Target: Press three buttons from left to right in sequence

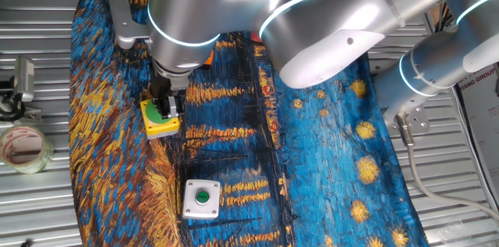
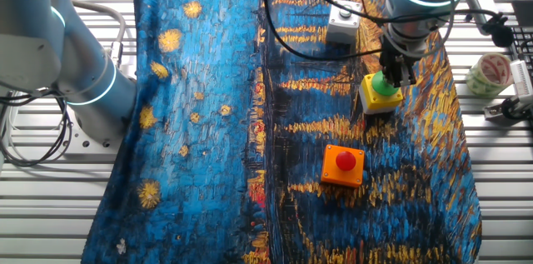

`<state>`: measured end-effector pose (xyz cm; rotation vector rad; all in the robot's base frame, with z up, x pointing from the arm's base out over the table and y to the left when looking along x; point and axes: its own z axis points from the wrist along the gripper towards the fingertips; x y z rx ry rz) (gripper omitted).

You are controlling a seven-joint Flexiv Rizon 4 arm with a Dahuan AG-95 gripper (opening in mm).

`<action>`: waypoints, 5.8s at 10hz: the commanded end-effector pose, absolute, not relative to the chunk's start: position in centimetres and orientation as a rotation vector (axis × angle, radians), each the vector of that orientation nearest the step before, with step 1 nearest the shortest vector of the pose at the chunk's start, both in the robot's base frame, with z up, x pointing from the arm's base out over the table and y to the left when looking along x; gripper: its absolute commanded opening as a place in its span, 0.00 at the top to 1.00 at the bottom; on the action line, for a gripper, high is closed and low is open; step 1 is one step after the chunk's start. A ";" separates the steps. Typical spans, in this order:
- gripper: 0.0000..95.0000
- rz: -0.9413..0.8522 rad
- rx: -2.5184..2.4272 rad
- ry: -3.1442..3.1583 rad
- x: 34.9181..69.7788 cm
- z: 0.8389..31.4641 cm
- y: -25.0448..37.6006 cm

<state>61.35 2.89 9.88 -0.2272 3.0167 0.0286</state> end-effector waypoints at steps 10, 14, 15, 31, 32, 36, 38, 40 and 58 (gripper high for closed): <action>1.00 0.031 -0.220 2.993 61.5 8.8 3.0; 1.00 0.013 -0.228 3.003 61.6 9.3 3.0; 1.00 0.003 -0.227 3.018 61.7 9.8 3.0; 1.00 -0.005 -0.154 3.059 60.7 12.7 4.8; 1.00 -0.002 -0.136 3.060 60.6 12.7 5.1; 1.00 -0.001 -0.062 3.054 58.8 12.9 7.1; 1.00 -0.005 -0.039 3.042 57.4 12.5 7.7; 1.00 -0.020 -0.023 3.052 56.9 12.7 8.4; 1.00 0.005 -0.003 3.052 56.6 13.1 9.0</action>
